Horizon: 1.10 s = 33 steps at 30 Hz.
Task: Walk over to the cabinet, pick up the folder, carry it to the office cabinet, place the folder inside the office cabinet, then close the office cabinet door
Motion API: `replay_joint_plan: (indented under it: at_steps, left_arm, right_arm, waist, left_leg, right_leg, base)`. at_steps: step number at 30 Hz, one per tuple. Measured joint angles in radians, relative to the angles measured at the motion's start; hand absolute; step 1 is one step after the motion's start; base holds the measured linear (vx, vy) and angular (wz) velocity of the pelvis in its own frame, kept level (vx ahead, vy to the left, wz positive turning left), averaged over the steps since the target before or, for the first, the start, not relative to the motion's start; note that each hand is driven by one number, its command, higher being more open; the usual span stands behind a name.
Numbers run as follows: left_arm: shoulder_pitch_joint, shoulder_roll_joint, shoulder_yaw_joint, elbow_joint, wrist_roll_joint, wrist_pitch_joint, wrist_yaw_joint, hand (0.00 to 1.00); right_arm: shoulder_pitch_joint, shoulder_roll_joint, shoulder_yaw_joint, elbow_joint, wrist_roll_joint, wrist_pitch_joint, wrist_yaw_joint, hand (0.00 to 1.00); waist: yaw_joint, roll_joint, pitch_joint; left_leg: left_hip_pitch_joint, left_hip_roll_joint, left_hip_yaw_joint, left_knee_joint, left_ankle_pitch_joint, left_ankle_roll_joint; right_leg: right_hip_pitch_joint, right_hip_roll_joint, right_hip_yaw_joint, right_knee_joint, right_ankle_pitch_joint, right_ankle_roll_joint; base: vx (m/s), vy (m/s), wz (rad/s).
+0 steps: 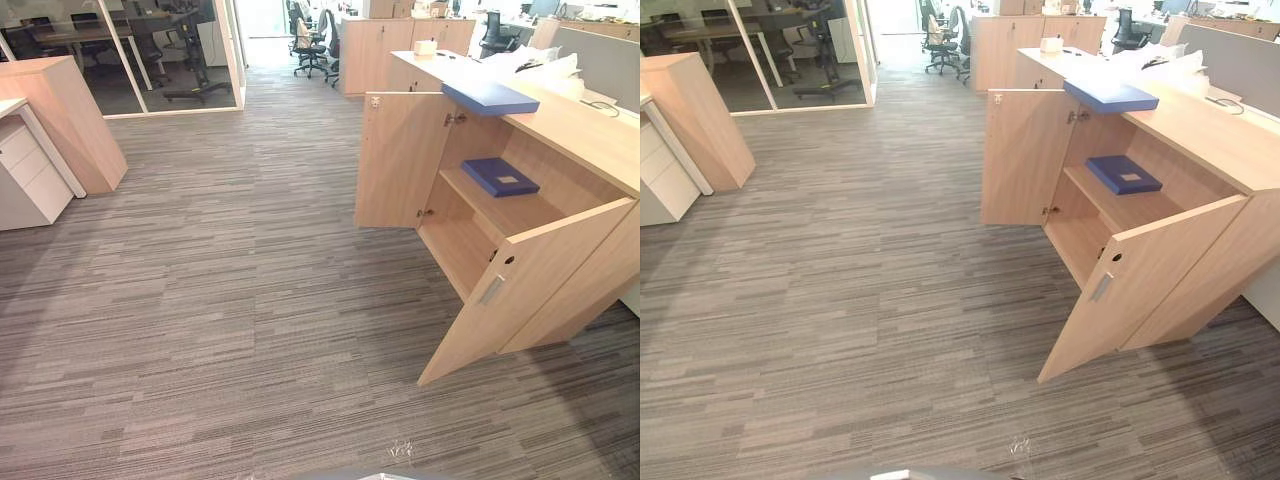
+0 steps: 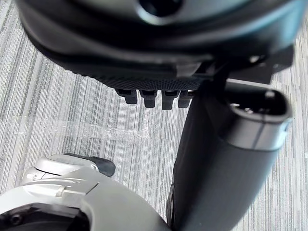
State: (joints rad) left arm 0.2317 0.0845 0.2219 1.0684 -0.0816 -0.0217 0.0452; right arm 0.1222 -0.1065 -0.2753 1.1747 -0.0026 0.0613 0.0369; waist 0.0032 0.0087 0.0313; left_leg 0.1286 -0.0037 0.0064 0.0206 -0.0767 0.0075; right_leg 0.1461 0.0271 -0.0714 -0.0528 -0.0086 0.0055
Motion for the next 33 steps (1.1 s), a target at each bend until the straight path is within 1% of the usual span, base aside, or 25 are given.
replay_joint_plan:
  at_steps: [5, 10, 18, 20, 21, 22, 23, 24, 25, 26, 27, 28, 29, 30, 31, 32, 33]
  left_arm:
    - [-0.004, 0.003, 0.0, 0.007, -0.03, 0.0, -0.03, 1.0]
    - [-0.004, 0.004, 0.0, 0.007, -0.032, 0.0, -0.037, 1.0]
    - [-0.004, 0.003, 0.0, 0.007, -0.029, 0.0, -0.035, 1.0]
    - [-0.009, 0.004, 0.0, 0.007, -0.029, -0.002, -0.034, 1.0]
    - [-0.02, 0.002, 0.002, 0.004, -0.031, -0.007, -0.033, 1.0]
    - [-0.026, -0.008, 0.005, -0.009, -0.036, -0.018, -0.031, 1.0]
    - [-0.028, -0.016, 0.014, -0.024, -0.036, -0.023, -0.031, 1.0]
    - [-0.031, -0.034, 0.057, -0.048, -0.036, -0.03, -0.028, 1.0]
    - [-0.035, -0.057, 0.119, -0.076, -0.038, -0.034, -0.027, 1.0]
    - [-0.037, -0.069, 0.141, -0.092, -0.041, -0.034, -0.025, 1.0]
    - [-0.038, -0.082, 0.162, -0.113, -0.042, -0.037, -0.01, 1.0]
    - [-0.038, -0.085, 0.17, -0.126, -0.043, -0.038, -0.001, 1.0]
    - [-0.039, -0.088, 0.173, -0.134, -0.043, -0.044, 0.003, 1.0]
    - [-0.039, -0.089, 0.177, -0.138, -0.043, -0.044, 0.004, 1.0]
    - [-0.04, -0.092, 0.187, -0.144, -0.044, -0.044, 0.005, 1.0]
    - [-0.04, -0.093, 0.191, -0.144, -0.046, -0.044, 0.005, 1.0]
    - [-0.04, -0.093, 0.194, -0.143, -0.051, -0.044, 0.005, 1.0]
  right_arm:
    - [-0.011, -0.001, -0.011, 0.013, 0.0, 0.002, 0.003, 1.0]
    - [-0.014, -0.001, -0.017, 0.017, 0.0, 0.002, 0.003, 1.0]
    - [-0.014, -0.001, -0.017, 0.017, 0.0, 0.002, 0.003, 1.0]
    - [-0.018, -0.001, -0.016, 0.017, 0.003, 0.002, 0.003, 1.0]
    - [-0.024, -0.003, -0.016, 0.016, 0.004, 0.0, 0.003, 1.0]
    - [-0.033, -0.01, -0.016, 0.016, 0.004, -0.002, 0.002, 1.0]
    - [-0.037, -0.012, -0.02, 0.014, 0.006, -0.003, 0.001, 1.0]
    - [-0.04, -0.013, -0.017, -0.005, 0.006, -0.004, -0.007, 1.0]
    - [-0.039, -0.012, -0.015, -0.027, 0.007, -0.007, -0.017, 1.0]
    - [-0.04, -0.012, -0.015, -0.035, 0.008, -0.008, -0.022, 1.0]
    - [-0.038, -0.01, -0.01, -0.044, 0.028, -0.008, -0.033, 1.0]
    - [-0.036, -0.008, -0.007, -0.046, 0.05, -0.008, -0.042, 1.0]
    - [-0.031, -0.005, -0.01, -0.05, 0.077, -0.007, -0.048, 1.0]
    - [-0.031, -0.004, -0.013, -0.051, 0.094, -0.007, -0.048, 1.0]
    - [-0.031, -0.001, -0.018, -0.053, 0.142, -0.007, -0.048, 1.0]
    - [-0.031, -0.001, -0.018, -0.053, 0.163, -0.007, -0.049, 1.0]
    - [-0.031, -0.001, -0.018, -0.053, 0.182, -0.007, -0.05, 1.0]
  waist:
    - [0.0, 0.005, 0.01]
    - [0.0, 0.005, 0.012]
    - [0.0, 0.008, 0.014]
    - [-0.001, 0.002, 0.024]
    - [-0.001, 0.016, 0.043]
    - [0.0, 0.021, 0.06]
    - [-0.001, 0.032, 0.074]
    - [-0.001, 0.04, 0.1]
    - [0.001, 0.046, 0.117]
    - [0.002, 0.047, 0.129]
    - [0.004, 0.039, 0.142]
    - [0.006, 0.038, 0.142]
    - [0.006, 0.03, 0.138]
    - [0.009, 0.027, 0.136]
    - [0.017, 0.023, 0.134]
    - [0.018, 0.022, 0.134]
    - [0.019, 0.019, 0.132]
  left_leg:
    - [0.014, 0.0, 0.004, -0.016, 0.0, -0.001]
    - [0.014, -0.001, 0.007, -0.017, 0.001, -0.001]
    - [0.015, -0.001, 0.008, -0.017, 0.003, -0.004]
    - [-0.004, 0.0, 0.006, 0.022, -0.012, -0.011]
    - [-0.05, 0.004, 0.005, 0.115, -0.056, -0.02]
    - [-0.108, 0.018, 0.007, 0.234, -0.111, -0.03]
    - [-0.13, 0.028, 0.01, 0.288, -0.133, -0.045]
    - [-0.186, 0.042, 0.018, 0.423, -0.157, -0.079]
    - [-0.271, 0.056, 0.032, 0.602, -0.139, -0.087]
    - [-0.306, 0.062, 0.04, 0.684, -0.111, -0.084]
    - [-0.369, 0.073, 0.064, 0.822, -0.079, -0.067]
    - [-0.405, 0.09, 0.084, 0.883, -0.097, -0.057]
    - [-0.436, 0.114, 0.109, 0.879, -0.121, -0.053]
    - [-0.444, 0.126, 0.118, 0.847, -0.126, -0.053]
    - [-0.45, 0.143, 0.123, 0.72, -0.126, -0.054]
    - [-0.451, 0.145, 0.118, 0.656, -0.125, -0.053]
    - [-0.453, 0.145, 0.111, 0.561, -0.118, -0.054]
  right_leg:
    - [0.012, 0.001, -0.001, -0.017, 0.006, 0.01]
    - [0.013, 0.0, -0.001, -0.022, 0.009, 0.02]
    - [0.013, 0.0, -0.001, -0.022, 0.01, 0.02]
    - [0.013, -0.001, -0.003, -0.019, 0.01, 0.02]
    - [0.008, 0.001, -0.004, -0.012, 0.008, 0.017]
    - [-0.004, 0.011, -0.005, 0.002, -0.007, -0.003]
    - [-0.005, 0.017, -0.009, 0.012, -0.019, -0.022]
    - [-0.011, 0.019, -0.016, 0.037, -0.03, -0.037]
    - [-0.025, 0.018, -0.011, 0.079, -0.049, -0.046]
    - [-0.027, 0.014, -0.006, 0.106, -0.064, -0.048]
    - [-0.024, 0.0, 0.0, 0.147, -0.089, -0.046]
    - [-0.021, -0.011, 0.002, 0.166, -0.107, -0.04]
    - [-0.017, -0.033, 0.01, 0.179, -0.119, -0.032]
    - [-0.016, -0.045, 0.017, 0.18, -0.123, -0.024]
    - [-0.013, -0.078, 0.033, 0.18, -0.136, -0.003]
    - [-0.008, -0.091, 0.037, 0.179, -0.143, 0.008]
    - [-0.002, -0.117, 0.039, 0.179, -0.156, 0.029]
  base:
    - [0.02, 0.013, -0.02]
    - [0.0, 0.005, -0.01]
    - [0.0, 0.0, 0.0]
    - [-0.02, 0.008, 0.02]
    - [-0.07, 0.03, 0.02]
    - [-0.09, 0.036, 0.01]
    - [-0.1, 0.053, -0.09]
    - [-0.09, 0.059, -0.16]
    - [-0.08, 0.057, -0.24]
    - [-0.03, 0.056, -0.29]
    - [0.03, 0.055, -0.22]
    - [0.07, 0.075, -0.19]
    - [0.1, 0.07, -0.11]
    - [0.14, 0.112, -0.2]
    - [0.15, 0.126, -0.18]
    - [0.25, 0.208, -0.12]
    - [0.3, 0.273, -0.01]
